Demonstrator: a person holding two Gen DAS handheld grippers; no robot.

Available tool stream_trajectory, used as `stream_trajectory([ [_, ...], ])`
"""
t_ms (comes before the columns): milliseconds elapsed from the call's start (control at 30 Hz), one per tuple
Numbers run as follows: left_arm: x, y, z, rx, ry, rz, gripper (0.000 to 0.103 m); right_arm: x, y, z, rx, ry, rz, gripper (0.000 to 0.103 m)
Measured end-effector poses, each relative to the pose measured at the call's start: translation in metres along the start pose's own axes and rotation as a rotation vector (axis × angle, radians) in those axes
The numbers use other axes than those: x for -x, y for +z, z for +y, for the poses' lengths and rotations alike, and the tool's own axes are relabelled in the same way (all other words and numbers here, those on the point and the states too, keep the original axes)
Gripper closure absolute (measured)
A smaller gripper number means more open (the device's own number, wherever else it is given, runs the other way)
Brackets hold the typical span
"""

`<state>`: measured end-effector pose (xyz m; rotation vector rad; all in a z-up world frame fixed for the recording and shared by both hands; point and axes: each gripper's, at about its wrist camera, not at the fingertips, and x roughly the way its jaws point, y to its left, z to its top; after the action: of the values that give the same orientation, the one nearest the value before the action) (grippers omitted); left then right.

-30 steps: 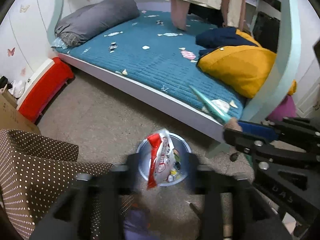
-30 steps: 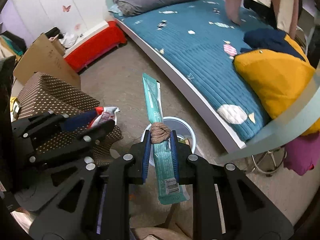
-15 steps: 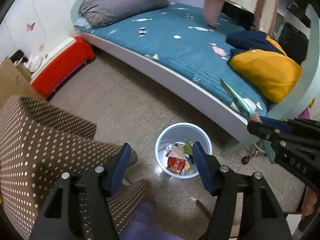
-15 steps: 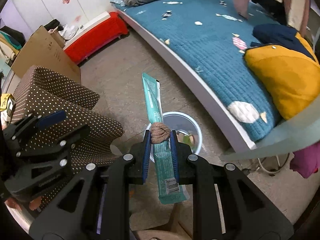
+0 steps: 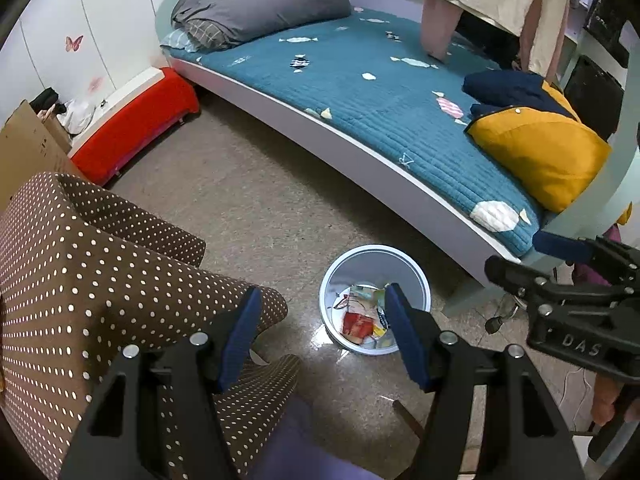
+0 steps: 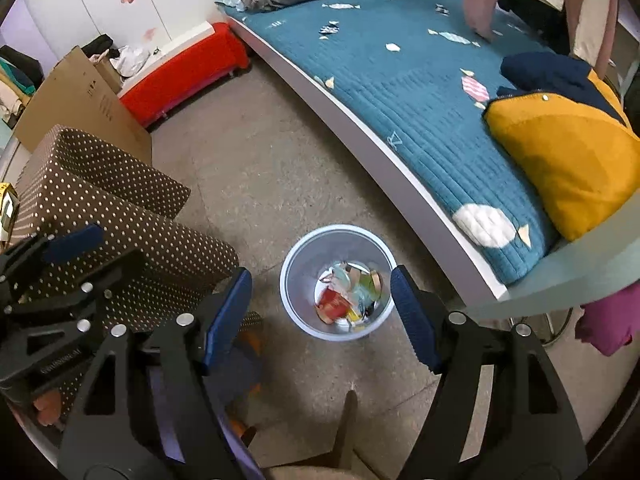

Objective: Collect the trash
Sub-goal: 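Move both open tools back to the polka-dot table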

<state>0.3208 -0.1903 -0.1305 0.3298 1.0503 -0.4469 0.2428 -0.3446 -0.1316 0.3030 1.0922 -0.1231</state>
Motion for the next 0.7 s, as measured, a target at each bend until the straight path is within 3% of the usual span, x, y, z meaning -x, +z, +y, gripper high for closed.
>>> stream_trajectory([
  [300, 0.007, -0.006, -0.011, -0.019, 0.001, -0.005, 0.040, 0.014, -0.016, 0.001, -0.009, -0.009, -0.001, 0.032],
  [700, 0.049, -0.017, -0.006, -0.020, 0.017, -0.083, 0.040, 0.065, -0.028, 0.021, 0.021, 0.008, -0.109, 0.032],
])
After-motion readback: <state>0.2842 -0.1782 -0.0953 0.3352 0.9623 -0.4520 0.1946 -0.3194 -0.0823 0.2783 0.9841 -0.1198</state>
